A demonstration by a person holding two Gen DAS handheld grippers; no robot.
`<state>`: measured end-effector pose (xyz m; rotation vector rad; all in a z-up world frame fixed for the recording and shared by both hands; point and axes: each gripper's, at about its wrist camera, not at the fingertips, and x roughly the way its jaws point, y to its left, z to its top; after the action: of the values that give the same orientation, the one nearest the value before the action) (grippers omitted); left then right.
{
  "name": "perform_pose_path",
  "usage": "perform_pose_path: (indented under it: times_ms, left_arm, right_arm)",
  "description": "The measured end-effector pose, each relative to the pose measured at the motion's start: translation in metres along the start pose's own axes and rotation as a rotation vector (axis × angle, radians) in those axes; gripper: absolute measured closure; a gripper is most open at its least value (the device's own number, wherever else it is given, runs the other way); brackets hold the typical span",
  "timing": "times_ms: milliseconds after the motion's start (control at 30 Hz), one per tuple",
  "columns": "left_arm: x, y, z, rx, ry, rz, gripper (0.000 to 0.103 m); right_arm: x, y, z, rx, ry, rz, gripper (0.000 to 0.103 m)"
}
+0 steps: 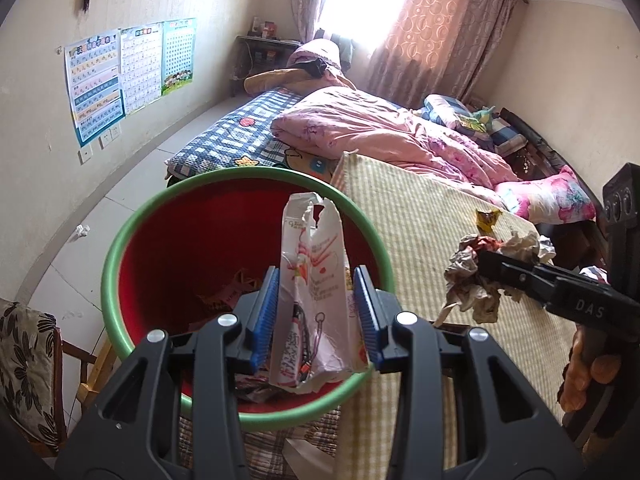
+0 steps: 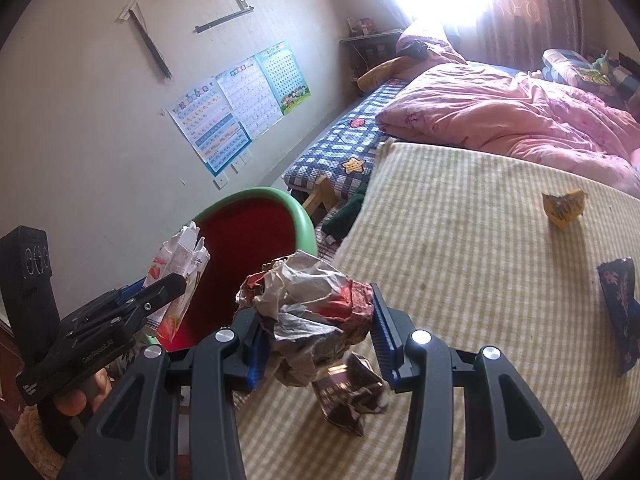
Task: Collect trash
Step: 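Carry the paper packet with the left tool and crumpled wrapper with the right tool over the red tub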
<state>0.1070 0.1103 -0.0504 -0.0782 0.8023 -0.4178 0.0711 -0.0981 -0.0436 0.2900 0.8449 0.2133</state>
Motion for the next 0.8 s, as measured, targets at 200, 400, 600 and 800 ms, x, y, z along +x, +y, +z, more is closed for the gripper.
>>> perform_pose_path:
  times_ms: [200,400,600,800]
  left_arm:
    - [0.009,0.012,0.004,-0.017,0.018,0.011,0.067]
    - [0.014,0.013,0.011,-0.011,0.015,0.008,0.067]
    - [0.022,0.014,0.007,-0.018,0.037,0.006,0.067]
    - [0.025,0.02,0.008,-0.032,0.047,0.011,0.067]
  right_arm:
    - [0.01,0.014,0.011,-0.001,-0.008,0.013,0.06]
    - [0.014,0.021,0.02,-0.017,-0.018,0.011,0.06]
    - [0.021,0.021,0.021,-0.014,-0.005,0.014,0.06]
    - [0.03,0.024,0.024,-0.023,0.012,0.019,0.06]
